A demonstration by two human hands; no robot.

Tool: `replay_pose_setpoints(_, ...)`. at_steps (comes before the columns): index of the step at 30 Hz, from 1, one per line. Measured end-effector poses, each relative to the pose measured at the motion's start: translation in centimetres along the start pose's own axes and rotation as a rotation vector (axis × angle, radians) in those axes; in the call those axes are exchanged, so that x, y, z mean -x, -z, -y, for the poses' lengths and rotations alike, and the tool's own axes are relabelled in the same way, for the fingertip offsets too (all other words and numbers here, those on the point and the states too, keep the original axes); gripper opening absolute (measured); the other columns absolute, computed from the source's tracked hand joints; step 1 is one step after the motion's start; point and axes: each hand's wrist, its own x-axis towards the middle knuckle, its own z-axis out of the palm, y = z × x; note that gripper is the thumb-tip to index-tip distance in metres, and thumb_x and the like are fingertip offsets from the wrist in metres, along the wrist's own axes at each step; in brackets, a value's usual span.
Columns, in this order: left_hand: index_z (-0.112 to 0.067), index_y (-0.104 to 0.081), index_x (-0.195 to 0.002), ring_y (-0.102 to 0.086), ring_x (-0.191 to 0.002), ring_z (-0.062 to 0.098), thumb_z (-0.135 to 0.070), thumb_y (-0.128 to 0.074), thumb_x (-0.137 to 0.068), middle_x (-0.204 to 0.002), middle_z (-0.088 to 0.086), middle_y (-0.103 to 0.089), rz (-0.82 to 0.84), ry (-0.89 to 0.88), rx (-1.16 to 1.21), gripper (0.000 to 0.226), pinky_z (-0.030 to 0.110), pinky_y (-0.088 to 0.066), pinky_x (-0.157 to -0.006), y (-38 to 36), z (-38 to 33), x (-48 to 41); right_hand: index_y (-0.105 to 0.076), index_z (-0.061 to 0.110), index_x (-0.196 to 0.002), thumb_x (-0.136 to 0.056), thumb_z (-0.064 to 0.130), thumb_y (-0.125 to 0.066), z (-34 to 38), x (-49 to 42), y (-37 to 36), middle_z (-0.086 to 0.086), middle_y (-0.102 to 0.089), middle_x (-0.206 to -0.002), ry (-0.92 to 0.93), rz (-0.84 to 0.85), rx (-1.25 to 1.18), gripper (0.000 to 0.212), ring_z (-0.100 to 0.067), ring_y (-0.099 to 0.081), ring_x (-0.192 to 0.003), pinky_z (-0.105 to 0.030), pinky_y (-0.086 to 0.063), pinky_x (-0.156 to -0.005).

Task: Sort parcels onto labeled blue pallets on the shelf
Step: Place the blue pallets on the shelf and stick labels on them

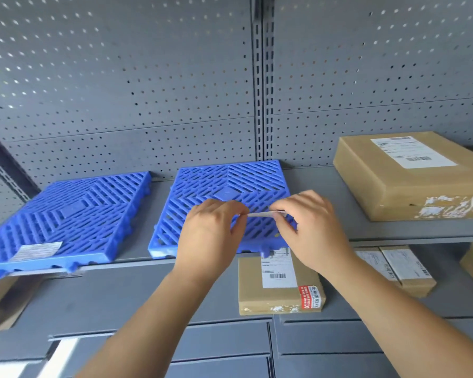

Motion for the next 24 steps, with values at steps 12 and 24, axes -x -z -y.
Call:
replay_pose_setpoints(12, -0.015, -0.076, -0.084, -0.066, -0.072, 0.03, -0.004, -0.08, -0.078, -0.072, -0.002, -0.07, 0.095, -0.002, -0.064, 0.013, 0.035, -0.047, -0.069, 2.2, 6.0, 2.1, -0.077, 0.02, -0.085, -0.083, 0.01, -0.074, 4.3, 0.4, -4.8, 0.009, -0.072, -0.086, 0.017, 0.066, 0.068, 0.01, -0.024, -0.058, -0.081, -0.038, -0.045, -0.072)
replay_pose_setpoints(24, -0.027, -0.072, -0.082, -0.062, -0.08, 0.02, -0.026, -0.071, -0.086, -0.08, -0.014, -0.07, 0.162, 0.014, 0.002, 0.005, 0.033, -0.043, -0.073, 1.8, 7.0, 3.9, -0.078, 0.019, -0.082, -0.084, 0.018, -0.073, 4.7, 2.0, -5.0, 0.01, -0.073, -0.088, -0.026, 0.054, 0.041, 0.006, -0.024, -0.061, -0.084, -0.044, -0.05, -0.073)
